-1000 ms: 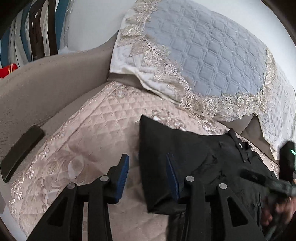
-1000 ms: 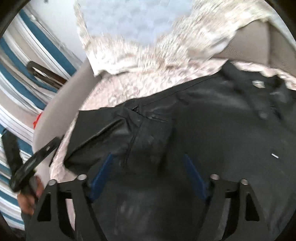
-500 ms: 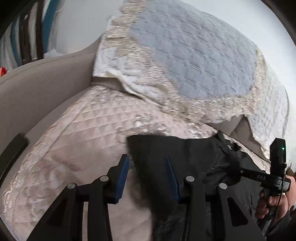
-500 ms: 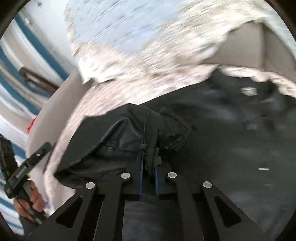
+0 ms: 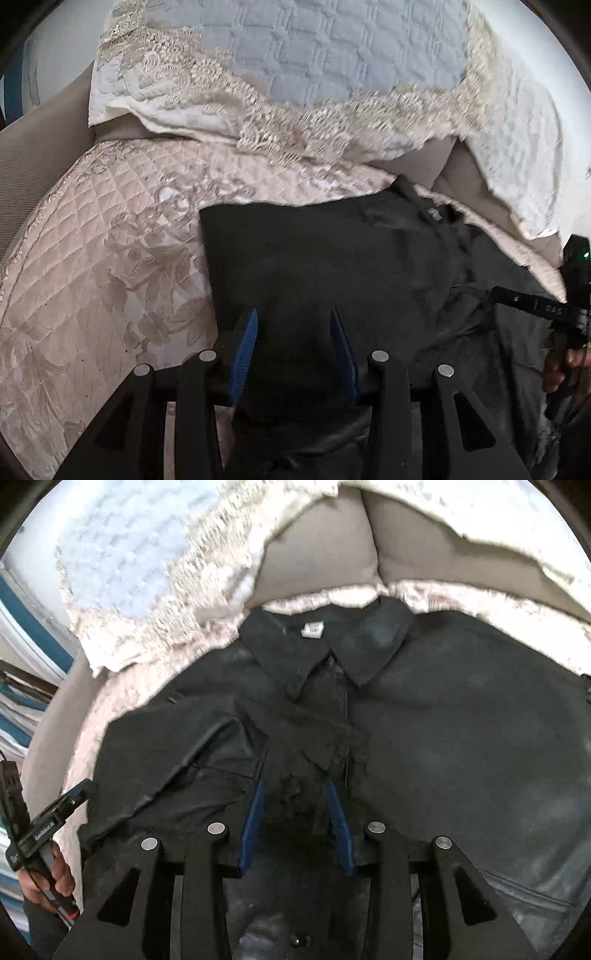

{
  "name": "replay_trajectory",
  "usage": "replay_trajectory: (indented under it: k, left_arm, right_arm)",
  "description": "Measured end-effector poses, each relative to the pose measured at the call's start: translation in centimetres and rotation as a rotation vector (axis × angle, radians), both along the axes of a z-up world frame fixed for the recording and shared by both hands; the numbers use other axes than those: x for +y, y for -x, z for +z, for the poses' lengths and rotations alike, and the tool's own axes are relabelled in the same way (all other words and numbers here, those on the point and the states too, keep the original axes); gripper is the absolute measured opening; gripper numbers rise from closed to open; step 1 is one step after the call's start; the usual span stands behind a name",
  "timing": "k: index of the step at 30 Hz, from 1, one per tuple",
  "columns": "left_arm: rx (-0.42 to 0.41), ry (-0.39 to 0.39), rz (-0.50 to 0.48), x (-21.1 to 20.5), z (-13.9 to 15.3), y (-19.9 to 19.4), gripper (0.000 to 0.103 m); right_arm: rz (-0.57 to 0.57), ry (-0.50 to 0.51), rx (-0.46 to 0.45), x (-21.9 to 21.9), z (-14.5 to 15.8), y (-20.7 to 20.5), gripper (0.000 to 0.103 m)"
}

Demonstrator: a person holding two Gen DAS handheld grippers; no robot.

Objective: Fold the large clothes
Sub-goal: 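Lay the held sleeve across the jacket body with the left tool, then open, then grasp the other sleeve with the right tool and lift it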

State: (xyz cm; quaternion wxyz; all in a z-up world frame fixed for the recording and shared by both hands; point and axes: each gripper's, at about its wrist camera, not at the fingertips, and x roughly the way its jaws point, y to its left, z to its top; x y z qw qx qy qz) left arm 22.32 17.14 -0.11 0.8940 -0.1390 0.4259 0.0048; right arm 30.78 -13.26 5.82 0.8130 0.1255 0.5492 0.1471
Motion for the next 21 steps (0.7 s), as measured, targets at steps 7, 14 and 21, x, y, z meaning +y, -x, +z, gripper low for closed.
replay_trajectory:
  k: [7,14,21]
  left_arm:
    - [0.103,-0.101,-0.014,-1.4,-3.1,-1.8,0.043]
    - [0.110,-0.169,-0.025,-2.6,-1.8,1.2,0.043]
    - [0.039,-0.139,-0.003,-4.4,1.1,8.2,0.043]
  right_arm:
    - [0.073,0.085,0.069,1.6,-3.6,-0.5,0.037]
    - [0.046,0.125,-0.009,-1.0,0.4,3.7,0.037]
    - [-0.041,0.091,-0.092,-6.4,3.8,11.8,0.044]
